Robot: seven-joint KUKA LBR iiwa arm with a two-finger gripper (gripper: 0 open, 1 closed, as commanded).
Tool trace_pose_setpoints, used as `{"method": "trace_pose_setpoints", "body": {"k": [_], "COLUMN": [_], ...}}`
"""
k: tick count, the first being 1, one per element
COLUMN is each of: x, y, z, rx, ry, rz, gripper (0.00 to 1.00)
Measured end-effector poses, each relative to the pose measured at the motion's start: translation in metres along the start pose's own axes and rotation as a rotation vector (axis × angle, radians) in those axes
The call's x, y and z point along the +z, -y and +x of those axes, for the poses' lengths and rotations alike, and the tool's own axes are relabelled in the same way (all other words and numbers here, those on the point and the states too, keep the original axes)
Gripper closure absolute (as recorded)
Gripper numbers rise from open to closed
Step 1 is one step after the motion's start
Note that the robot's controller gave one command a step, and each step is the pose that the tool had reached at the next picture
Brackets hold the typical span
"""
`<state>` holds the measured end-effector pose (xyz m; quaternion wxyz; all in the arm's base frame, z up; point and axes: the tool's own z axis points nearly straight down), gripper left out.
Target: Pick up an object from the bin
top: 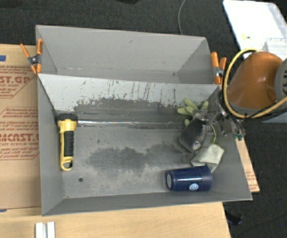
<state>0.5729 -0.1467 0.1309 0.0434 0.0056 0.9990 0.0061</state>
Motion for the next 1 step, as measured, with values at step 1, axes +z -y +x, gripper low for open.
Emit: {"method": "trace_pose_setpoints", "body": {"k": [1], "x": [0.0033], "y": [-0.0004], "z": [-0.0029], "rx": [0.005], "ry": [0.0], "rz": [-0.001], "gripper": [1.0]}}
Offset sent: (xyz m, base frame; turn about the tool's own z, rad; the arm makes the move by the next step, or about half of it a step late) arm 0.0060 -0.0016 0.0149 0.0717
